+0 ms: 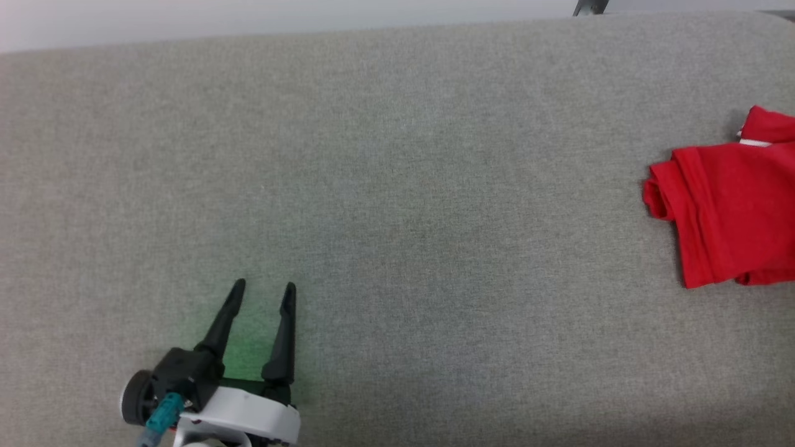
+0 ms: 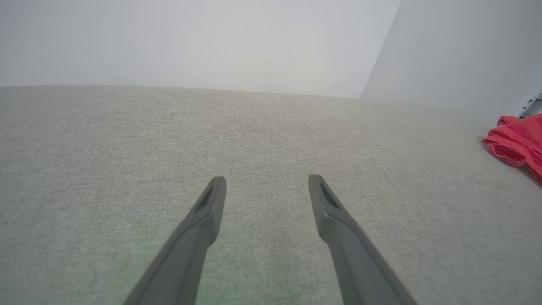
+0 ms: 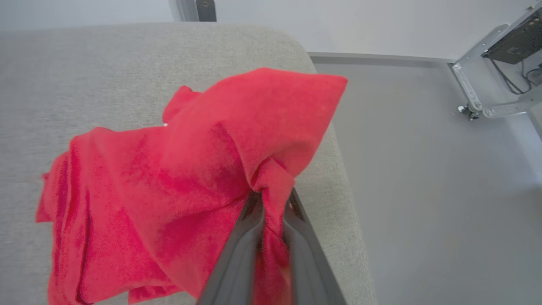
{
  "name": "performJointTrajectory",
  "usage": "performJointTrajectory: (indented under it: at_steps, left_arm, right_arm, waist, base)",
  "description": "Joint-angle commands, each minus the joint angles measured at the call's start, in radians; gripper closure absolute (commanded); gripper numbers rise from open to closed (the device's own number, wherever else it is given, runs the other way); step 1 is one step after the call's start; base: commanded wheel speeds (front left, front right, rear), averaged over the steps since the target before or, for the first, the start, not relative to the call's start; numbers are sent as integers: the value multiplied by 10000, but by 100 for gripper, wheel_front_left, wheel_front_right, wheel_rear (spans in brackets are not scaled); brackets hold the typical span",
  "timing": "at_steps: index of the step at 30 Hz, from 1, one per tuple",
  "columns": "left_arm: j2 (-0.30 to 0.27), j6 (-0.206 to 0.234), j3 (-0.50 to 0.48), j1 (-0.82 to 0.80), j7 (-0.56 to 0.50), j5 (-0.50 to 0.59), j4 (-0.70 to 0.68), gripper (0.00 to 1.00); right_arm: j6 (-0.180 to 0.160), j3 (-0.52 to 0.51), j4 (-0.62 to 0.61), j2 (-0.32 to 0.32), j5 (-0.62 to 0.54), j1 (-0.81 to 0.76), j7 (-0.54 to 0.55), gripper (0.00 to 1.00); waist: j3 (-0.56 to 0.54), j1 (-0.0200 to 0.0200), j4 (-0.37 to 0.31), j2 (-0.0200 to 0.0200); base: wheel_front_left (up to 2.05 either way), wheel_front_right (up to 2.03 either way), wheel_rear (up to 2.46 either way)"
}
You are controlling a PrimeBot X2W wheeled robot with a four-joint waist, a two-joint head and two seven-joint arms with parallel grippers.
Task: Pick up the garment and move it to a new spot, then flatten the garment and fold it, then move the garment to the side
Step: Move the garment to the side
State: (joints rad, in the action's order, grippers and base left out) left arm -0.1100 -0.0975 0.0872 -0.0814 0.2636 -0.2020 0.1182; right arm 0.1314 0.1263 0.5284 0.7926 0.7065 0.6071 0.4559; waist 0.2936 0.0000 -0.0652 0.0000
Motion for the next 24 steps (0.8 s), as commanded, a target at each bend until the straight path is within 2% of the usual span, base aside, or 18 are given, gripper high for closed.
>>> performJointTrajectory:
  at_steps: [1, 12, 13, 14, 15, 16, 24]
  left_arm:
    - [-91, 29, -34, -101, -45, 57, -65, 0]
    - [-355, 205, -64, -211, -272, 109, -670, 0]
    - [-388, 198, -53, -221, -260, 133, -718, 0]
    - [-413, 219, -47, -244, -254, 159, -756, 0]
    - [-434, 248, -36, -264, -244, 196, -784, 0]
    - [-449, 255, -25, -286, -236, 202, -789, 0]
    - [-425, 275, 36, -263, -168, 105, -473, 0]
  right_arm:
    - [-15, 54, 271, -100, -255, 256, -155, 100]
    - [-15, -51, 3160, -702, -1637, 1680, -2017, 100]
    - [-16, -21, 3370, -774, -1722, 1771, -2165, 80]
    - [-15, -38, 3549, -859, -1776, 1860, -2325, 36]
    - [-15, -11, 3714, -873, -1908, 1912, -2478, 5]
    - [-15, 72, 3877, -873, -2002, 1936, -2606, 0]
    - [-15, 616, 4506, -1127, -2133, 2010, -3404, 0]
  waist:
    - [156, 0, 12, 0]
    - [779, 0, 48, 0]
    - [798, 0, 32, 0]
    - [803, 0, 12, 0]
    - [794, 0, -16, 0]
    - [771, 0, -38, 0]
    - [68, 0, -217, 0]
  base:
    - [0, 0, 0]
    - [0, 0, 0]
    - [0, 0, 0]
    - [0, 0, 0]
    - [0, 0, 0]
    - [0, 0, 0]
    - [0, 0, 0]
